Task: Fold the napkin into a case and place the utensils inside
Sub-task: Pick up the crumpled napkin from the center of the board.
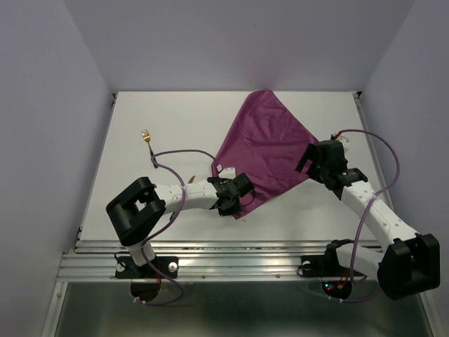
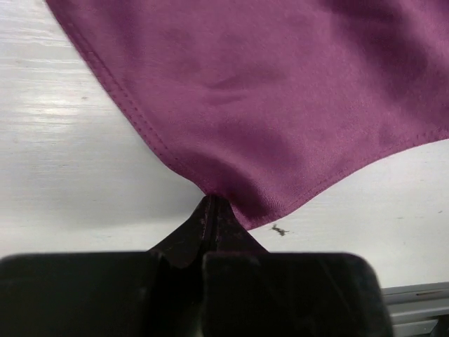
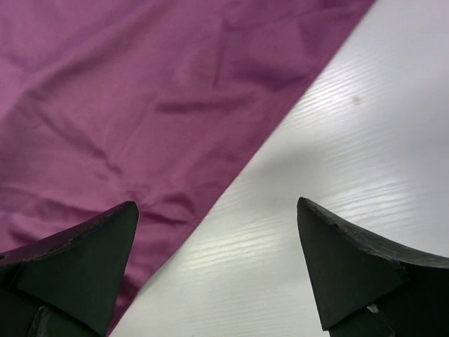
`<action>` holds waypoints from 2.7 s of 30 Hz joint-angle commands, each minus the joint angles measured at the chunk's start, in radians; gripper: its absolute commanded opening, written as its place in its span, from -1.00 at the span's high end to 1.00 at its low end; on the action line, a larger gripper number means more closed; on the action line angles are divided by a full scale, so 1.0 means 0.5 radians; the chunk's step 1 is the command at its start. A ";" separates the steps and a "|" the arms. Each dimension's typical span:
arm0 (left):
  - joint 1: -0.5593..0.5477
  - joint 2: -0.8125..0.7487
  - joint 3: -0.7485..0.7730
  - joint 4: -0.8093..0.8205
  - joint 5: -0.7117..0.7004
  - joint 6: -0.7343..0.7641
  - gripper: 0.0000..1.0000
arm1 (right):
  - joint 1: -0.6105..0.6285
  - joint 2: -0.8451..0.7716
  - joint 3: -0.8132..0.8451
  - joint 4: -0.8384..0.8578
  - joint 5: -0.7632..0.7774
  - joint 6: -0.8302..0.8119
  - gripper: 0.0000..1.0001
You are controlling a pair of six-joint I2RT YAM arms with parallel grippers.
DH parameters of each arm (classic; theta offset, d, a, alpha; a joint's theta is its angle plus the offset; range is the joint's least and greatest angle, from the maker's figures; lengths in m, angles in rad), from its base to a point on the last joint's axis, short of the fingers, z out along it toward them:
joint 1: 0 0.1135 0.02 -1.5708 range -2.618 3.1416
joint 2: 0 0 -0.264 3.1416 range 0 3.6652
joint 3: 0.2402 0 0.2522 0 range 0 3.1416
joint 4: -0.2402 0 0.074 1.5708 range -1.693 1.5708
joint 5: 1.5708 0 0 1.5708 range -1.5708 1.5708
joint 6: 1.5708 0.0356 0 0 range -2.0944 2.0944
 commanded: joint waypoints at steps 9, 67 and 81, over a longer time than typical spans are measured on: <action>0.487 -0.532 -0.262 0.101 -0.073 0.440 1.00 | -0.545 0.460 0.275 -0.062 -0.285 -0.109 -0.96; 0.950 0.621 1.005 -0.006 0.096 1.305 1.00 | -0.395 0.658 -0.237 0.414 -0.359 0.492 -0.15; 0.954 0.125 1.007 -0.157 -0.052 1.186 0.81 | -0.395 -0.211 -0.210 0.074 -0.055 0.318 -0.73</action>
